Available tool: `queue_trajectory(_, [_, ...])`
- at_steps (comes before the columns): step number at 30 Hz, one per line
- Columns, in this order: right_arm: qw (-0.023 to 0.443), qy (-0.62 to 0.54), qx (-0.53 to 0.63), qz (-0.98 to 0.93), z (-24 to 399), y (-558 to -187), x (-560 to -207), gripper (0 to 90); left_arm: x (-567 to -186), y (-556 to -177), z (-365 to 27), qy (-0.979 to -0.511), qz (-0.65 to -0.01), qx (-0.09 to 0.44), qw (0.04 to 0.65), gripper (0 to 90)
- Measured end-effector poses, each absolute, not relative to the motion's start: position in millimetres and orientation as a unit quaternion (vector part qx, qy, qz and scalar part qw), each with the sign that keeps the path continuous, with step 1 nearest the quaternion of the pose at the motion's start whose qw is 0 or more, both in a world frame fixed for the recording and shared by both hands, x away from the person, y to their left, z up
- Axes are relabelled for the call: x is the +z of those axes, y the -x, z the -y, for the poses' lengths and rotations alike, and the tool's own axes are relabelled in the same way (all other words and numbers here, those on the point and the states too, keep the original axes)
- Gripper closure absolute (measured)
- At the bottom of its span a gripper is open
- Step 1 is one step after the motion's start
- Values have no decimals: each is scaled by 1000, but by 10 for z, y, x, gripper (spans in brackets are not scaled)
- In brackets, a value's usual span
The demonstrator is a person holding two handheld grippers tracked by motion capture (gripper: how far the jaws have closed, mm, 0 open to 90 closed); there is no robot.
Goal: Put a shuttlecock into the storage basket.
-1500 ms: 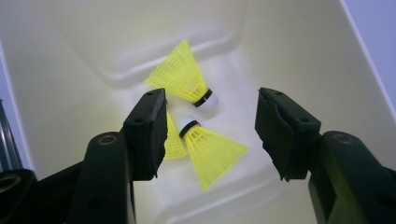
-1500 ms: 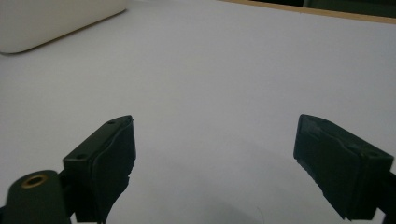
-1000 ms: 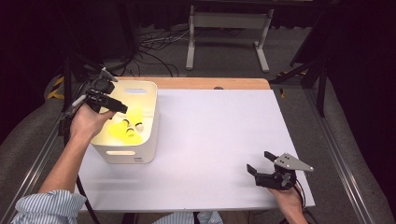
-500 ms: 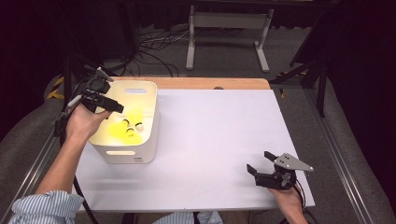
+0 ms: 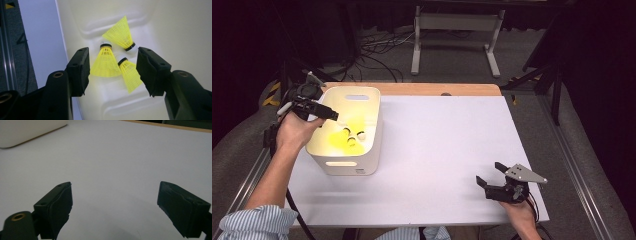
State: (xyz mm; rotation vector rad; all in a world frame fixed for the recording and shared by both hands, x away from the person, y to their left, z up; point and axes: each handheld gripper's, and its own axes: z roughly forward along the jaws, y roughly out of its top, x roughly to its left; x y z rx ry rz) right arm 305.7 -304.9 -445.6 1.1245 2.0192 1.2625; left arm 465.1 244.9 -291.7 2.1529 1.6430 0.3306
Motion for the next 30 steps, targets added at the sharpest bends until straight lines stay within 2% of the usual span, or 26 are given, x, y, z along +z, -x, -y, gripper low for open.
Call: queue_trajectory(30, [251,-412,463,-743,3043,-3064,-4460,133,-2890,-4544,-2824,-747,-618,128,208,450])
